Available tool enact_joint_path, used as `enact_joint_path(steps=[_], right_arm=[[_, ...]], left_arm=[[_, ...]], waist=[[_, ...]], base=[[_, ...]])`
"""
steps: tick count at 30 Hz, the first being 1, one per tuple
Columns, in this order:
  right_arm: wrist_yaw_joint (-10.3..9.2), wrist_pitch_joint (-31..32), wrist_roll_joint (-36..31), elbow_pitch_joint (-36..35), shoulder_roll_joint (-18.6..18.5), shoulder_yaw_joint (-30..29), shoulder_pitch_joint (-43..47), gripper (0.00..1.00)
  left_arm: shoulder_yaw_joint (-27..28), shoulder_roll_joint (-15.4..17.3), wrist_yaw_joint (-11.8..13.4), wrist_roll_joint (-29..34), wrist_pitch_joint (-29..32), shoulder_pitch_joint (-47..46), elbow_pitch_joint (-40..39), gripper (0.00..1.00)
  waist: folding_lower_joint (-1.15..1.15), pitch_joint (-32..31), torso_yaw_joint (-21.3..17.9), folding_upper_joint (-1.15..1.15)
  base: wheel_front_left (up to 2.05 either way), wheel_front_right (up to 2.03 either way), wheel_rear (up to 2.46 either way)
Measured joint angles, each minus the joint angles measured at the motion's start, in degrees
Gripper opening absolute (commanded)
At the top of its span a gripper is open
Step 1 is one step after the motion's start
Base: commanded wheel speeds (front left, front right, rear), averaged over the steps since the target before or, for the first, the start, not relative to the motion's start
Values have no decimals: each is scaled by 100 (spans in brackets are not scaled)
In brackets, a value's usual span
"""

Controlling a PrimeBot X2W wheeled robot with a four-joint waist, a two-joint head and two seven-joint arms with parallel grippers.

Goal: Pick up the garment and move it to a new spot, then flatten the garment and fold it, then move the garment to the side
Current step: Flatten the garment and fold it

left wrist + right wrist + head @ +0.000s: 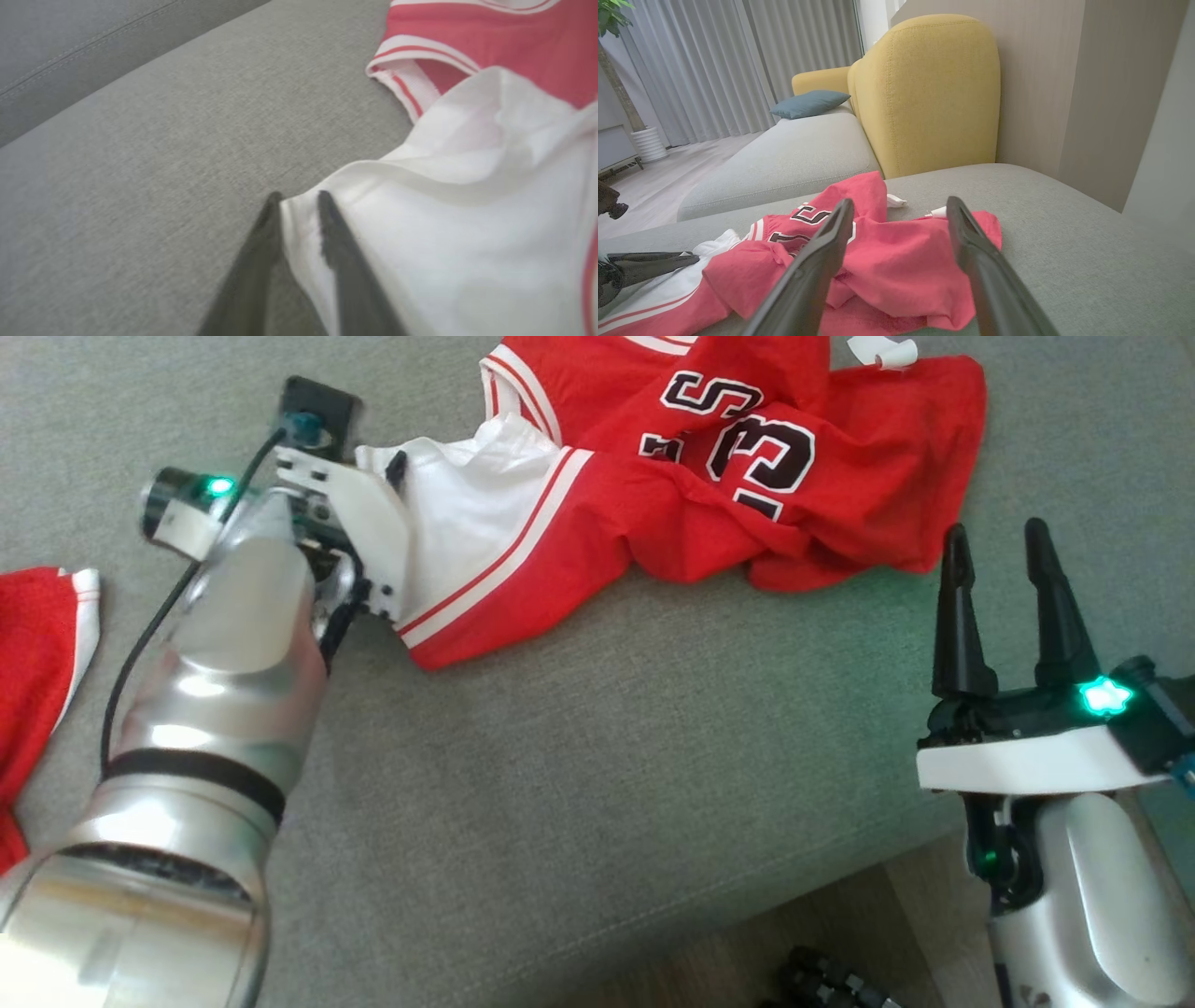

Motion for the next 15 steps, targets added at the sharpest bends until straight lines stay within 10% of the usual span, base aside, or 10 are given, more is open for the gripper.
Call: enact_joint_path(steps=[15], right_arm=[[0, 0, -97, 214, 0, -333, -1, 100]], left_arm=[[82, -157, 111, -453, -1374, 272, -416, 0]], waist=[[0, -503, 465, 0]], base=[[0, 0, 0]])
